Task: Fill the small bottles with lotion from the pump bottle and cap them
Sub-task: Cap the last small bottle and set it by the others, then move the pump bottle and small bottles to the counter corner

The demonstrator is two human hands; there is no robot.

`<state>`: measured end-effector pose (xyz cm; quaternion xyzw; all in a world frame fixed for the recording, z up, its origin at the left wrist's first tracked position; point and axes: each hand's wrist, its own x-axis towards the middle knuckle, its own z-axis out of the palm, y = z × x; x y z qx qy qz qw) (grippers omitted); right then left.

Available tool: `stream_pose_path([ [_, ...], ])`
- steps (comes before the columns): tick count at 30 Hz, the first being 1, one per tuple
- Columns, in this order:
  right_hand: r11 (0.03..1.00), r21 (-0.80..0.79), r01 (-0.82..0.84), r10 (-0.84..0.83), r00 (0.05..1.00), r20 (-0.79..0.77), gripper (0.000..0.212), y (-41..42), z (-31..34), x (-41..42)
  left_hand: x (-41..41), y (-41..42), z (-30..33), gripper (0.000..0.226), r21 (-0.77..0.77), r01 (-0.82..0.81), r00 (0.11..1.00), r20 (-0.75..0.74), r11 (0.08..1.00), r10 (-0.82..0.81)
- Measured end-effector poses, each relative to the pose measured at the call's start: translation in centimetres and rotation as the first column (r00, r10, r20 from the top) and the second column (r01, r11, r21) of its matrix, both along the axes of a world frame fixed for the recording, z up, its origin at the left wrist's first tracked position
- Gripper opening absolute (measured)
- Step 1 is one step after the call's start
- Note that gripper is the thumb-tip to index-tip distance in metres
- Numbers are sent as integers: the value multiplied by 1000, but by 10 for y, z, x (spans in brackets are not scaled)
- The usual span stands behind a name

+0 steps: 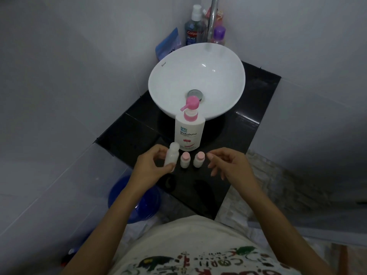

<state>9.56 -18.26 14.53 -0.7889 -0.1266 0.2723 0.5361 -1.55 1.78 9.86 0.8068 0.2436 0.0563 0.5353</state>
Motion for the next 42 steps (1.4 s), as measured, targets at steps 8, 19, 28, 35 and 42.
stream_pose_path([
  [8, 996, -93, 3, 3, 998, 69, 3, -11, -6, 3, 24, 11, -57, 37, 43, 32, 985, -172, 999, -24],
  [19, 958, -287, 3, 91, 946, 312, 23, 5, -21, 50, 31, 17, -74, 48, 6, 42, 988, -146, 999, -41],
  [28, 906, -374, -199, 300, 925, 234, 46, 48, -50, 91, 52, 42, -48, 52, 41, -46, 998, 36, 998, 45],
  [35, 919, -302, -255, 329, 916, 228, 44, 62, -63, 90, 87, 44, -28, 49, -48, 103, 994, 31, 994, -101],
  [42, 915, -323, -242, 340, 893, 294, 28, 64, -64, 88, 91, 38, -25, 41, -26, 35, 998, 53, 999, -34],
])
